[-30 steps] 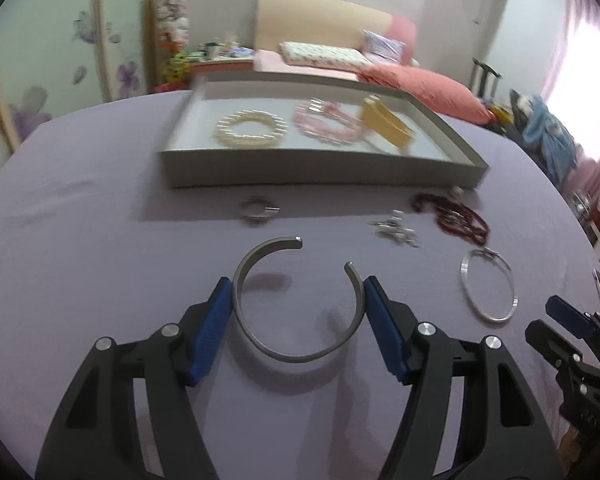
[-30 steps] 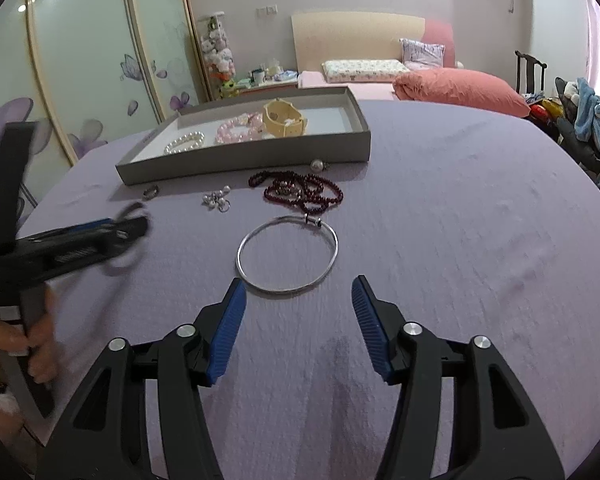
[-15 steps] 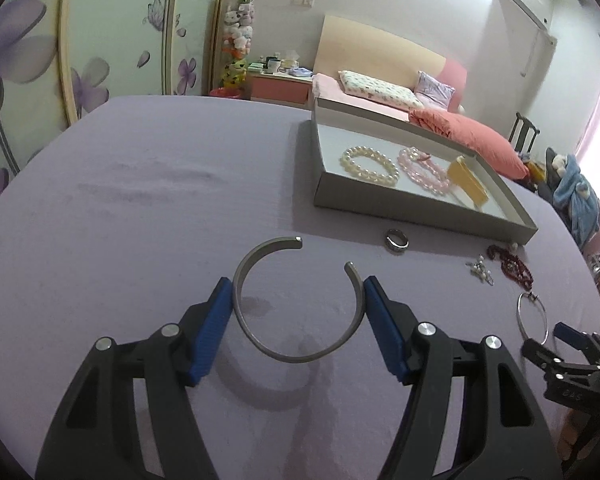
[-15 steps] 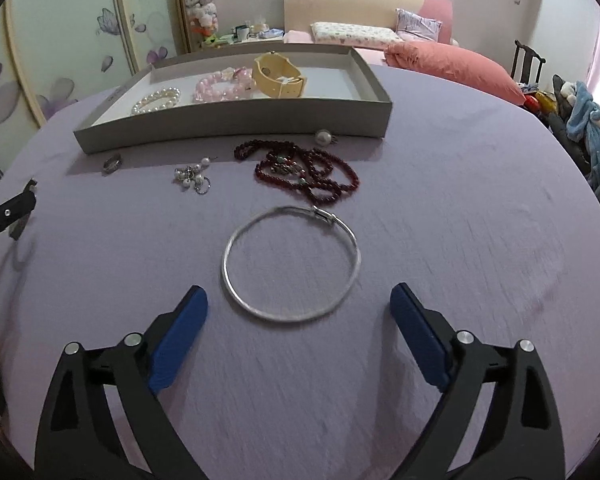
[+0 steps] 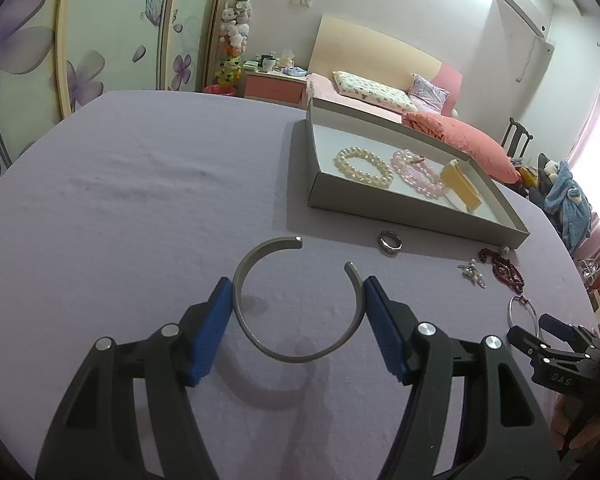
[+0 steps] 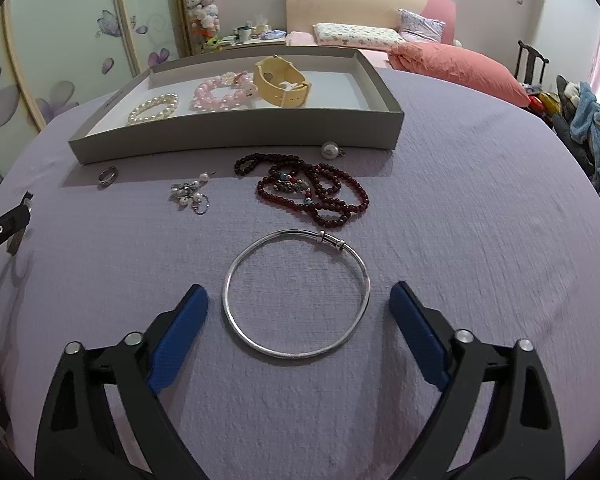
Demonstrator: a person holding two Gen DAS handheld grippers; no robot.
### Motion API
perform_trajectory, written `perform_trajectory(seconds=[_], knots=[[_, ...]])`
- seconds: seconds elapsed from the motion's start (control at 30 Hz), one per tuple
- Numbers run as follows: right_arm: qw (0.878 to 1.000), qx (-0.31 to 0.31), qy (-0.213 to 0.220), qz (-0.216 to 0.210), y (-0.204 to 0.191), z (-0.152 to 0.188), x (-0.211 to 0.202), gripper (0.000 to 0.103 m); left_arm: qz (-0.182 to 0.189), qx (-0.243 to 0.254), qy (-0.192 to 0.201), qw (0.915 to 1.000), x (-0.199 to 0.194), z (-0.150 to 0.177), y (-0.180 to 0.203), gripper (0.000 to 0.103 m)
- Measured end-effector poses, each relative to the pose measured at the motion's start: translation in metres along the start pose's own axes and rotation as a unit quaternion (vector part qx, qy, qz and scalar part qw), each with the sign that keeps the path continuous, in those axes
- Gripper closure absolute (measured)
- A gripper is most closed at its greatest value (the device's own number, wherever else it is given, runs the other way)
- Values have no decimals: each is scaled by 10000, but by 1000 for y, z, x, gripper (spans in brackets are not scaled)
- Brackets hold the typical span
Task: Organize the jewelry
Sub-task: 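Grasp the silver open bangle with the left tool while the right tool grasps the silver hoop bangle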
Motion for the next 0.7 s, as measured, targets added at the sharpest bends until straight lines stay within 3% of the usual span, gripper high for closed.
perform_trajectory(seconds=[0.7], knots=[[9996,124,260,24,9,2,-13,30,5,10,11,10000,0,0,1,38]])
Point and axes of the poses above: each gripper's, at about its wrist camera, not at the fingertips, and x roughly the way its jaws point, y to its right, z to its underside, the point moved 4 cm from there along x, roughly the way its jaws point, and after that the axes turned 7 degrees about -x, right-handed, at the moved point
